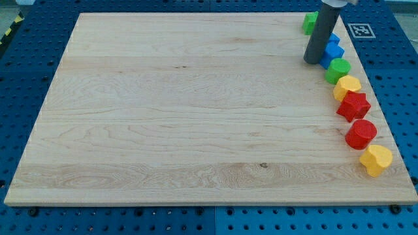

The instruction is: Move your arm towards the center

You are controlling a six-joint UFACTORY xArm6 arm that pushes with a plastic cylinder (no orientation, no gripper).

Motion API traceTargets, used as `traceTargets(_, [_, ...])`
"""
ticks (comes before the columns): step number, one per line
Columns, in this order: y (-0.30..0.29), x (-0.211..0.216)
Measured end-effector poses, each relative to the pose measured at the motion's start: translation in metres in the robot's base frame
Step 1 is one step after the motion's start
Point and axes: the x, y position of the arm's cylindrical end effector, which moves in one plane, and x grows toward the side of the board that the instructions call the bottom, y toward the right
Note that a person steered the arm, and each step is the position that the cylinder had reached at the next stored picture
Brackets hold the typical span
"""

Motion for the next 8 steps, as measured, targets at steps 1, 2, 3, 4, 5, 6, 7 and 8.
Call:
traceTargets(1, [0.003, 0.004])
traceTargets(2, [-0.006, 0.017])
traceTargets(3, [-0.014, 0.037])
traceTargets(4, [-0.014, 0.043])
traceTargets(5, [-0.014, 0.043])
traceTargets(6, [-0.014, 0.043])
traceTargets(7, [-0.015, 0.061])
traceTargets(8, [-0.015, 0.063])
